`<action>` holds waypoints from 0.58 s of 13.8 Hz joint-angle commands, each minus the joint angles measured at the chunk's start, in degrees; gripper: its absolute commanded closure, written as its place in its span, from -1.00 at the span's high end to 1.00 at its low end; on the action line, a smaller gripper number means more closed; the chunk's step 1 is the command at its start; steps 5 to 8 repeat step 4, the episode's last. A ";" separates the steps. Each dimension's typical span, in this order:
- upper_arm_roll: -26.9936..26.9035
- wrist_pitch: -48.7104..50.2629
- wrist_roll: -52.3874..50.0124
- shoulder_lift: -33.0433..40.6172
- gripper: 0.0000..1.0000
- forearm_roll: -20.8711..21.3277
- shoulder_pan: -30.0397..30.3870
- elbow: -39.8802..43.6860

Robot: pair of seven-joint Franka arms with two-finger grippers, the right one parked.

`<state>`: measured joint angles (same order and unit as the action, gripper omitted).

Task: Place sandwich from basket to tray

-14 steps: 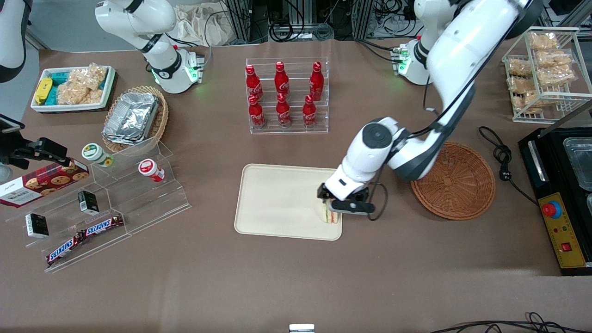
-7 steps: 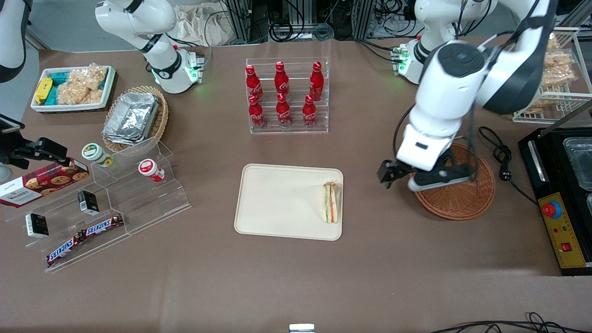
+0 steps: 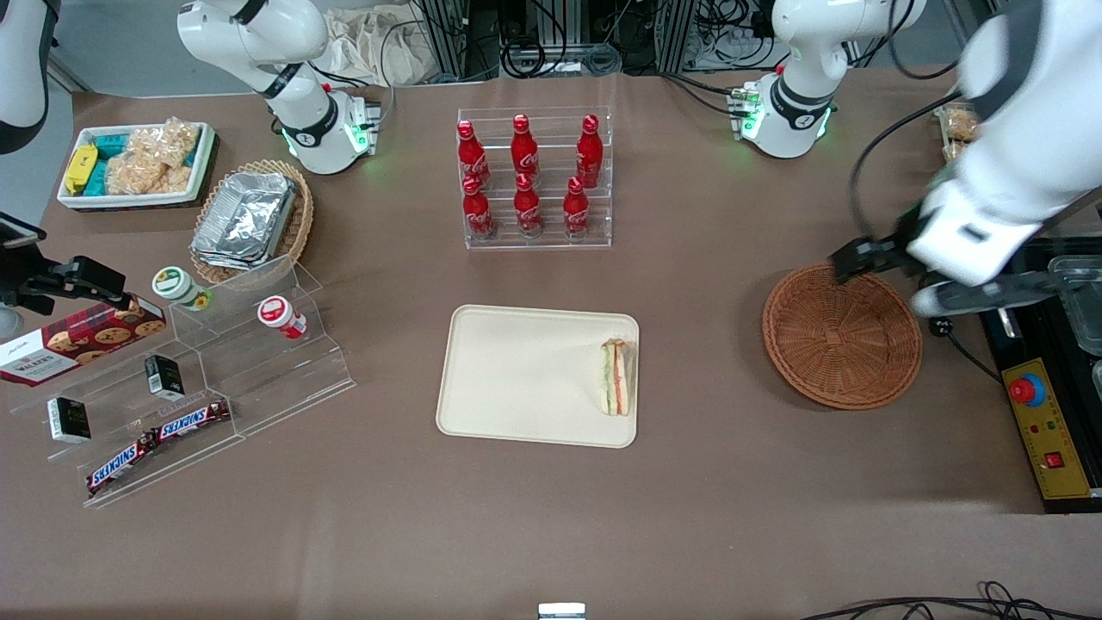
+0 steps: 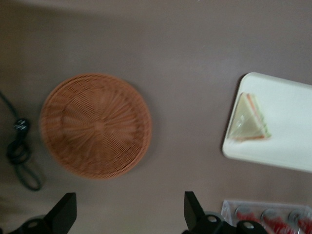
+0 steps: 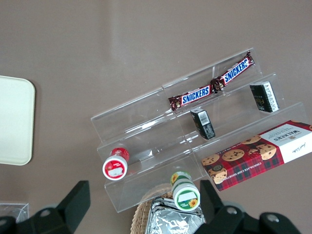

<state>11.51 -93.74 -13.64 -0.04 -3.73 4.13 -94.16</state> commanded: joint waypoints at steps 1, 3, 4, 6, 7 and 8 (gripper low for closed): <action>-4.92 4.00 2.13 3.65 0.99 -0.75 -4.04 -0.85; -4.83 4.01 1.86 2.95 0.99 -0.57 -4.48 0.81; -4.75 4.01 1.87 2.60 0.99 -0.66 -4.22 1.34; -4.75 4.01 1.87 2.60 0.99 -0.66 -4.22 1.34; -4.75 4.01 1.87 2.60 0.99 -0.66 -4.22 1.34; -4.75 4.01 1.87 2.60 0.99 -0.66 -4.22 1.34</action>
